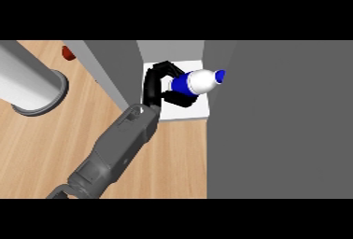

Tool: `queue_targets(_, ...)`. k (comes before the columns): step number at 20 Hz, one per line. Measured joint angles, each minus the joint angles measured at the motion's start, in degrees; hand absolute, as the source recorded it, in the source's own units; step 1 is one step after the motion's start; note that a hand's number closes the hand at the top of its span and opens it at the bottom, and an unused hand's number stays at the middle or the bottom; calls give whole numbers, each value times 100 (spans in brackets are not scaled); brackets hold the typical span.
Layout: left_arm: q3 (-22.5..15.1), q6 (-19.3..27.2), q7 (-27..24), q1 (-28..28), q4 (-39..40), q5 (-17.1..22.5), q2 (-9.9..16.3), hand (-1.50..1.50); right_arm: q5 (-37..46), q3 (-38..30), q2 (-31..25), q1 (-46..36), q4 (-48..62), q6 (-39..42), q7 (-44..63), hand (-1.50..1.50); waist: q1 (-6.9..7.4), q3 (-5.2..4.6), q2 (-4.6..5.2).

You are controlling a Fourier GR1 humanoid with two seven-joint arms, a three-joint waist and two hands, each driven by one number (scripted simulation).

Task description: Pick up the bottled water, place it into the cabinet and close the cabinet

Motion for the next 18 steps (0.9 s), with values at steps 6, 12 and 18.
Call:
queue_targets(6,-92,896,-14,-537,975,-451,39,-150,-44,-59,-5,-85,72,106,-50,-150,-19,4,32)
queue_targets(12,5,1377,70,-1080,1729,-605,69,-150,-114,-213,-16,-201,123,207,-84,-150,-66,1,71)
queue_targets(18,345,1124,-536,-1161,1578,-421,65,150,-174,-258,-33,-186,132,320,-70,-150,-35,-9,77)
